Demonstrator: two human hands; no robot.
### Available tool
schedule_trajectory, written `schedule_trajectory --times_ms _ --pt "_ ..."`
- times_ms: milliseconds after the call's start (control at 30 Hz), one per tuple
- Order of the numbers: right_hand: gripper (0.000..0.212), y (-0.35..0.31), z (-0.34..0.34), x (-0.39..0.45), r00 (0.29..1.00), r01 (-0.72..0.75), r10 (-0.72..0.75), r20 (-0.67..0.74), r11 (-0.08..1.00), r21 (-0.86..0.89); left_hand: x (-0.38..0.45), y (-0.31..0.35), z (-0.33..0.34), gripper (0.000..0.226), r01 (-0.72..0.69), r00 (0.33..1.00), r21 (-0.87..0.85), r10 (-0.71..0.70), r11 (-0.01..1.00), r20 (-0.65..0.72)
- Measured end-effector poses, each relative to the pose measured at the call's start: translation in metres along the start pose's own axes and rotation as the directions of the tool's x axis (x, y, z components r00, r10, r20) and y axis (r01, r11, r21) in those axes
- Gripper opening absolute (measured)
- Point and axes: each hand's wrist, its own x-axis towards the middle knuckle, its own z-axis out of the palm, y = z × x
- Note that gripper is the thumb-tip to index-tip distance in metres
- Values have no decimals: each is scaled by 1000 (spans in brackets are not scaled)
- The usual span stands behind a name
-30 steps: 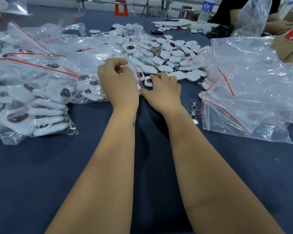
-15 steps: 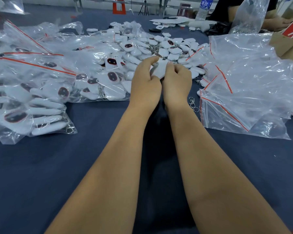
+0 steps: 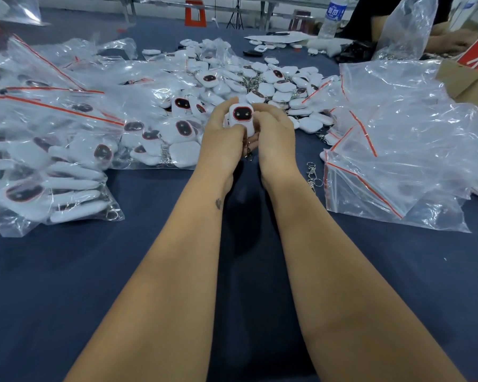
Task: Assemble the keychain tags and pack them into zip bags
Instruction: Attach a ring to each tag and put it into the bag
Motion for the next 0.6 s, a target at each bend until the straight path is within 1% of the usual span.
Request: schedule_trajectory --times_ms 67,133,300,467,600 --pt "24 0 0 -2 995 -18 20 96 1000 -19 1 0 -2 54 12 1000 -18 -11 1000 28" --pt "24 0 0 -3 992 -16 21 125 999 -44 2 0 -5 55 21 999 -10 -21 1000 33" --pt "20 -1 -1 -4 997 -5 10 80 998 -64 4 -4 -4 54 -10 997 31 8 999 82" --pt "21 -1 0 -4 996 -36 38 76 999 -24 1 -4 -3 54 -44 994 83 35 996 108" --pt "21 1 0 -4 997 -27 29 77 999 -22 1 -4 -3 55 -47 993 90 37 995 110"
